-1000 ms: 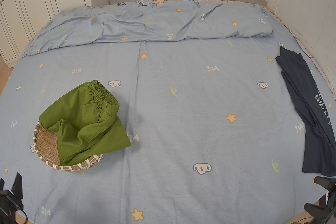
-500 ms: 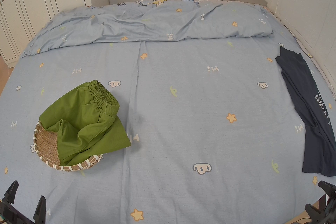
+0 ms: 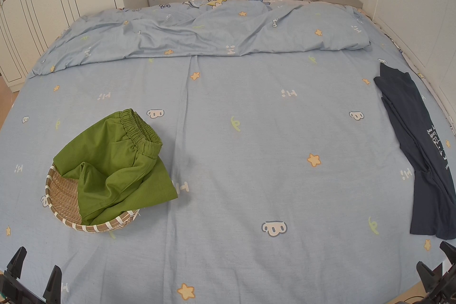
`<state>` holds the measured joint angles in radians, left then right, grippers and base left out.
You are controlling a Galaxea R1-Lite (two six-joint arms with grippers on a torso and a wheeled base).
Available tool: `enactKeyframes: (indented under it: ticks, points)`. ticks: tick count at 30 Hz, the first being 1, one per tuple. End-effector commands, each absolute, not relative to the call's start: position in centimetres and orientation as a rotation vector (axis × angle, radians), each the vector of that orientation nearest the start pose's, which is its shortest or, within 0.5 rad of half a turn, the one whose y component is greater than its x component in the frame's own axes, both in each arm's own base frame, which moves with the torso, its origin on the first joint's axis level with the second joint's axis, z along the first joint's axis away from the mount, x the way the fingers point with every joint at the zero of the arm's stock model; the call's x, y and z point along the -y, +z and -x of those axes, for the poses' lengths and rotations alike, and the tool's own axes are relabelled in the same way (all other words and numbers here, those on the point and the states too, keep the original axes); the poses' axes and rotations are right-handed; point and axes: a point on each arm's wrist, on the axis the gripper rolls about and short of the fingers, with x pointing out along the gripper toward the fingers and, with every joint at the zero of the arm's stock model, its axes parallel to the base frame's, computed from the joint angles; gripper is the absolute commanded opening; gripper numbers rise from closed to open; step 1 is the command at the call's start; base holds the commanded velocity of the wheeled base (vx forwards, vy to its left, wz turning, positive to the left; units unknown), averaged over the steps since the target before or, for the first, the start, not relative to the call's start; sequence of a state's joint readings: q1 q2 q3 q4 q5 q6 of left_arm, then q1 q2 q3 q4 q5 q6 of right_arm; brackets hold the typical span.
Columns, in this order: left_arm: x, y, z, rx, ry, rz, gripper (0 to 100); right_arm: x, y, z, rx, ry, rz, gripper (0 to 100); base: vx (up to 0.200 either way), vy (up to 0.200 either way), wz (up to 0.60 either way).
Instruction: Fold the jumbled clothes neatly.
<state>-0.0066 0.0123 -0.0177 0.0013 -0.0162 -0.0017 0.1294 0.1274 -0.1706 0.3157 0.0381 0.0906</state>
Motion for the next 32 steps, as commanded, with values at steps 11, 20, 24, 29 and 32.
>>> enactKeyframes:
  ticks: [11, 20, 24, 29, 32]
  points:
    - [0.0, 7.6, 2.2, -0.009, -0.021, 0.005, 100, 0.1, 7.7, 2.2, -0.004, -0.025, -0.02, 100, 0.0, 0.0, 0.0]
    - [0.0, 7.6, 2.2, -0.009, -0.021, 0.005, 100, 0.0, 7.6, 2.2, -0.003, 0.008, 0.003, 100, 0.0, 0.0, 0.0]
    - [0.0, 7.6, 2.2, -0.009, -0.021, 0.005, 100, 0.0, 7.6, 2.2, 0.0, 0.003, -0.003, 100, 0.0, 0.0, 0.0]
    - [0.0, 7.6, 2.2, -0.009, -0.021, 0.005, 100, 0.0, 7.6, 2.2, 0.0, 0.003, 0.003, 100, 0.0, 0.0, 0.0]
    - [0.0, 7.6, 2.2, -0.009, -0.021, 0.005, 100, 0.0, 7.6, 2.2, -0.002, -0.002, 0.0, 100, 0.0, 0.0, 0.0]
